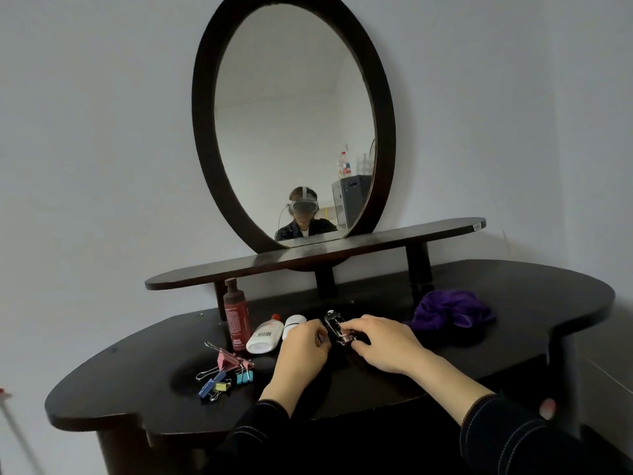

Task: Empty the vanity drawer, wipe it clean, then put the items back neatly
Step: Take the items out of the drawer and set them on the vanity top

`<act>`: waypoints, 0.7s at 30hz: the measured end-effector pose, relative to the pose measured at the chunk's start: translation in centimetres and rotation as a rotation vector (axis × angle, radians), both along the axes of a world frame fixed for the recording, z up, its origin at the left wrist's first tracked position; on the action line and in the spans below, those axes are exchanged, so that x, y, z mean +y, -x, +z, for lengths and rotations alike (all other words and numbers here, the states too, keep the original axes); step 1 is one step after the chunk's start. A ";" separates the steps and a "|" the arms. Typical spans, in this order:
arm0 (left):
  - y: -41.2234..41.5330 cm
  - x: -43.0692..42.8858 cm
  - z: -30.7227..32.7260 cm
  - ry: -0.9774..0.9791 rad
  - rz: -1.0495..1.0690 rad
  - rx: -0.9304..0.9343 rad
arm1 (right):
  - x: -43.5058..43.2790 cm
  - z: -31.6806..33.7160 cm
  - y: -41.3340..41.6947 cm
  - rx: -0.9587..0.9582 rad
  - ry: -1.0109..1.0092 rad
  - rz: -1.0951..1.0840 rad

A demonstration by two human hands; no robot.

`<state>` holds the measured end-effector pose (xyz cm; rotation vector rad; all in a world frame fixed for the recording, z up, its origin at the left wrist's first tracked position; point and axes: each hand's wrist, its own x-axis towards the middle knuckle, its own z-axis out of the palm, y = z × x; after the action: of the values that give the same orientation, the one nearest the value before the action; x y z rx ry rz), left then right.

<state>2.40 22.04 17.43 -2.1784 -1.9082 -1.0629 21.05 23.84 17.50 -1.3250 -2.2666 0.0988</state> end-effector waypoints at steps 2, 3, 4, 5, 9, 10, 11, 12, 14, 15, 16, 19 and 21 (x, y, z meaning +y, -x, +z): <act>0.0 -0.1 -0.1 -0.012 0.025 -0.004 | 0.0 0.0 0.0 -0.024 0.003 -0.002; 0.0 -0.3 -0.1 -0.016 0.034 -0.019 | 0.0 0.0 0.0 -0.028 0.007 -0.005; 0.0 -0.4 -0.2 -0.017 0.041 -0.040 | 0.0 -0.1 0.0 -0.023 0.009 -0.012; 0.0 -0.6 -0.3 -0.017 0.048 -0.062 | -0.1 -0.1 -0.1 -0.006 0.010 -0.023; 0.3 -1.9 -0.1 0.000 0.043 -0.156 | -0.9 -0.4 -0.7 0.123 0.028 -0.061; 0.3 -2.4 -0.1 0.010 0.036 -0.173 | -1.3 -0.4 -1.0 0.156 0.033 -0.075; 0.4 -3.0 -0.1 0.019 0.027 -0.185 | -1.8 -0.3 -1.4 0.193 0.041 -0.084; 0.4 -3.6 -0.1 0.023 0.016 -0.184 | -2.4 -0.2 -1.7 0.241 0.051 -0.086; 0.2 -5.2 -0.1 0.028 -0.005 -0.128 | -4.3 -0.5 -2.4 0.338 0.063 -0.083; 0.0 -6.1 -0.1 0.017 -0.018 -0.104 | -5.4 -0.9 -2.6 0.346 0.028 -0.097; -0.3 -7.1 -0.3 -0.009 -0.034 -0.085 | -6.6 -1.6 -2.8 0.323 -0.060 -0.126; -1.6 -10.7 -2.1 -0.226 -0.009 0.075 | -10.8 -4.9 -3.2 0.331 -0.455 -0.124; -2.7 -13.5 -4.6 -0.399 -0.041 0.115 | -13.2 -7.8 -3.9 0.449 -0.576 -0.043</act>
<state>5.06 8.50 12.82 -2.0090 -1.4590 -1.1753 24.95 10.64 9.68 -0.9276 -1.7054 -0.2339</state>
